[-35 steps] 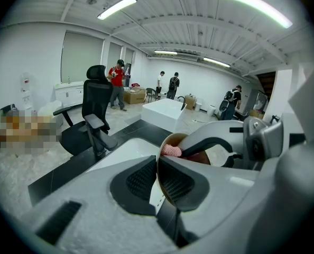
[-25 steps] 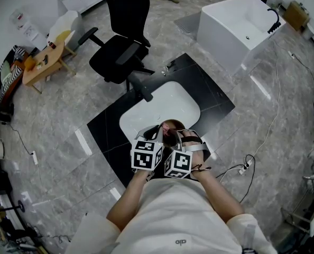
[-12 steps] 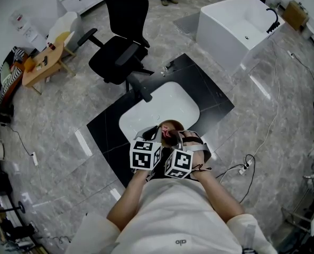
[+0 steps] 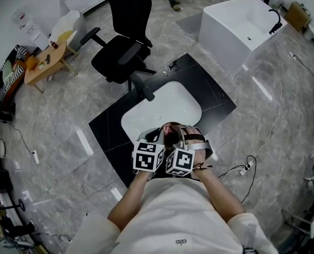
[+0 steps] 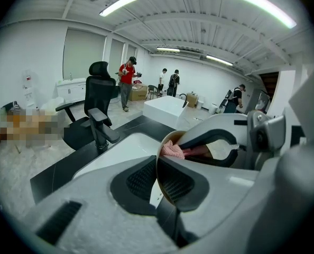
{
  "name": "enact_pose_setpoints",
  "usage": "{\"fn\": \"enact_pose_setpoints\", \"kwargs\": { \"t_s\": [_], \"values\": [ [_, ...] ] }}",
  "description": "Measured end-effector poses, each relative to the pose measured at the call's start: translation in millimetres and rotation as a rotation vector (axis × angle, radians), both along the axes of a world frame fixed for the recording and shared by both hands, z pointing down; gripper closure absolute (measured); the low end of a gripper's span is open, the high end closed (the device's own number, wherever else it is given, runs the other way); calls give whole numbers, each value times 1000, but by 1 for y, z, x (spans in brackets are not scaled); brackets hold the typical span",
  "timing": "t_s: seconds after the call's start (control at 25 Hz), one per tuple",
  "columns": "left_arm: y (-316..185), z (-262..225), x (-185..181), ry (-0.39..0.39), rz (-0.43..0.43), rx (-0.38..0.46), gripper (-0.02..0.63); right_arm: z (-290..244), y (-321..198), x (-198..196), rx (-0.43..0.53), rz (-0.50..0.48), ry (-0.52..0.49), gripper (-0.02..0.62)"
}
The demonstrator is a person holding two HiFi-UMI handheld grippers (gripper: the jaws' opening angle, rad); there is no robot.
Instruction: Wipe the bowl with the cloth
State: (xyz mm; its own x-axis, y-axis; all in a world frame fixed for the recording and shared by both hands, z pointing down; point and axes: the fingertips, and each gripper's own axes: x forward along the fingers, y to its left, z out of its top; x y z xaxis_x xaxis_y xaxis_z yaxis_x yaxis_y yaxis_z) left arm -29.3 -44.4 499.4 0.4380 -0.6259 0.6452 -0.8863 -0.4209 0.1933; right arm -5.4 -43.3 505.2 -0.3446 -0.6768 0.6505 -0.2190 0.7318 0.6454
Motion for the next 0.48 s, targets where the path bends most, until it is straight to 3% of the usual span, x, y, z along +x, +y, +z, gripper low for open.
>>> {"fn": "enact_pose_setpoints", "kwargs": {
  "t_s": [0.48],
  "values": [
    [-4, 5, -11, -26, -16, -1, 581, -1, 2, 18, 3, 54, 23, 566]
  ]
}}
